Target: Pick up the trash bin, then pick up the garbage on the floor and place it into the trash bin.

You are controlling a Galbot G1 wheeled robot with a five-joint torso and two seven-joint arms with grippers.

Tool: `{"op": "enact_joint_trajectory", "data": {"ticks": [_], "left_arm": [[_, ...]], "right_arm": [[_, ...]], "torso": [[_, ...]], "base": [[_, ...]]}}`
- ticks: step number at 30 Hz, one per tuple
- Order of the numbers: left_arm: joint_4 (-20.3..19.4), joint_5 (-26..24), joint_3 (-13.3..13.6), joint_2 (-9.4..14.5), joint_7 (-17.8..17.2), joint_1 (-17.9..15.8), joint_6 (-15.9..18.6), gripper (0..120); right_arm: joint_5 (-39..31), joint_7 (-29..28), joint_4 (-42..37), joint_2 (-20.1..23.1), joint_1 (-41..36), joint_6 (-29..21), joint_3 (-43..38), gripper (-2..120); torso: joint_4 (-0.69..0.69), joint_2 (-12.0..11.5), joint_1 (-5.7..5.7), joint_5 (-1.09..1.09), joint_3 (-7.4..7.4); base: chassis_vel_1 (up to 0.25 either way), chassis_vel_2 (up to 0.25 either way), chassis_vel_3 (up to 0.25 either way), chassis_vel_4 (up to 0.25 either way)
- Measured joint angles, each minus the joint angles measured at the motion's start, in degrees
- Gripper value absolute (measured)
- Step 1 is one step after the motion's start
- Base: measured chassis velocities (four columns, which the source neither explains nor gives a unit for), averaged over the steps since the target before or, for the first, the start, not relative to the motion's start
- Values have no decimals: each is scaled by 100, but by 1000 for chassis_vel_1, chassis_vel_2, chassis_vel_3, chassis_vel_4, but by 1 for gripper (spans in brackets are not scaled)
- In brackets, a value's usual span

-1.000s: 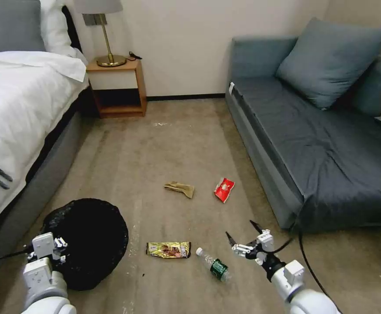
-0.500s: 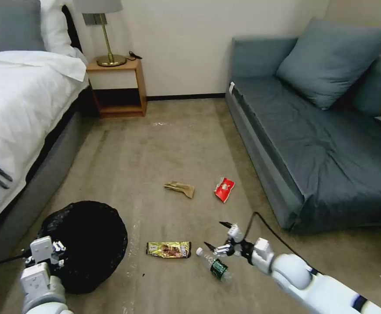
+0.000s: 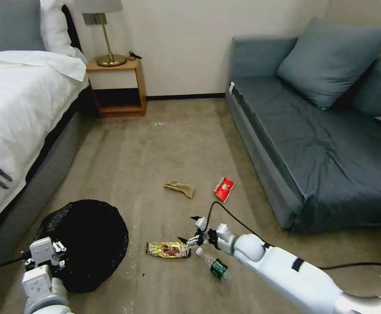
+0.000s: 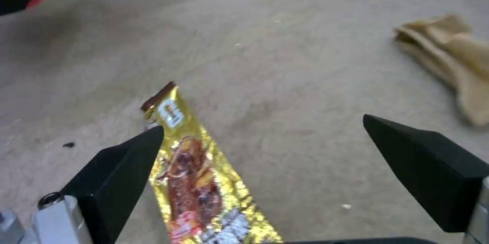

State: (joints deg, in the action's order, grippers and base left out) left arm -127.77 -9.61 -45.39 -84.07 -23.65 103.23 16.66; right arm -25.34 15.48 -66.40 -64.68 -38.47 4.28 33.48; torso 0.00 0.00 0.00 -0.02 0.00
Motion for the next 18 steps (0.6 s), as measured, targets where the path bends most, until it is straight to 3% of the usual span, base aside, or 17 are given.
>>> {"op": "enact_joint_trajectory", "data": {"ticks": [18], "left_arm": [[17, -38, -18, 152, 16, -176, 53, 7]], "right_arm": [[512, 417, 1933, -1063, 183, 315, 171, 100]], "torso": [[0, 0, 0, 1, 0]], "base": [[0, 0, 0, 0]]}}
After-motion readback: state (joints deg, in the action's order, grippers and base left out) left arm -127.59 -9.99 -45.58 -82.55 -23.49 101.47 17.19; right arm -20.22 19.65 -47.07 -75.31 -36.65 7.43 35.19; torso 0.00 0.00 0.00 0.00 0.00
